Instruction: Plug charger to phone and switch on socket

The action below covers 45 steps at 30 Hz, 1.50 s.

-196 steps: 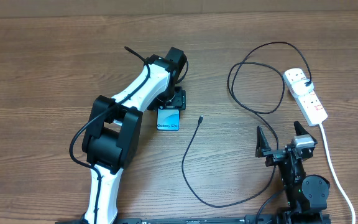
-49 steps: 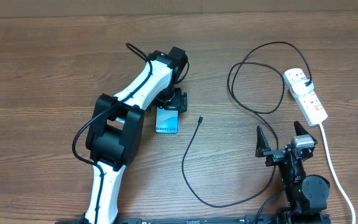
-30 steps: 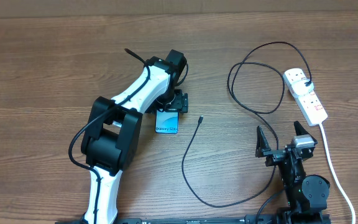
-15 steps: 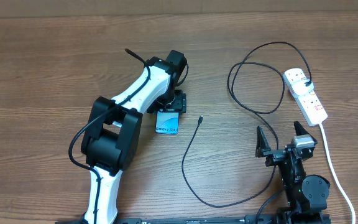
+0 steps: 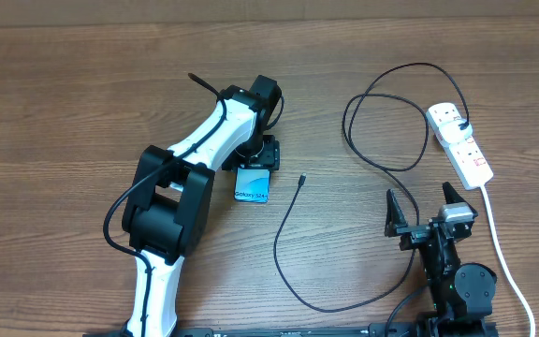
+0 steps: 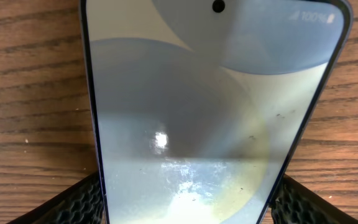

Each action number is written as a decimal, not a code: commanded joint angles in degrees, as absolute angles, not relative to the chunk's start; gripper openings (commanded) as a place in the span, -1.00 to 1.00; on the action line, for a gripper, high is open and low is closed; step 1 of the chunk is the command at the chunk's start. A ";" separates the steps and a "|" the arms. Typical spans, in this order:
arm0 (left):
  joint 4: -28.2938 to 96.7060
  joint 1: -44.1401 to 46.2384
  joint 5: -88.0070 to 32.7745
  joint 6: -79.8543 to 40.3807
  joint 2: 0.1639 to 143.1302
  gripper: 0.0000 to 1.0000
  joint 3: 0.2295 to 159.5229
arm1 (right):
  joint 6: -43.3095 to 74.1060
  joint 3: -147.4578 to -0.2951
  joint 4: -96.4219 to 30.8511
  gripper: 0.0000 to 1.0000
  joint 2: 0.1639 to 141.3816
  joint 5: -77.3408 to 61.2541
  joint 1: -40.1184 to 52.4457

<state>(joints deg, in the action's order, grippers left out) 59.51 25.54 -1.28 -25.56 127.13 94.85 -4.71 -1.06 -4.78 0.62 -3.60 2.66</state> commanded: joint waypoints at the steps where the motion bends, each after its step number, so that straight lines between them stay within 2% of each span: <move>1: 60.20 25.52 0.16 -25.76 130.80 0.51 91.88 | -4.51 -0.47 -4.62 1.00 0.16 -3.09 2.79; 45: 66.41 21.87 -4.08 -25.74 130.58 0.49 101.14 | -4.51 -0.47 -4.62 1.00 0.16 -3.07 2.79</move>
<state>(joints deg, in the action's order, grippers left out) 66.26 22.35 -3.64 -25.56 129.58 99.55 -4.69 -1.06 -4.80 0.62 -3.60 2.68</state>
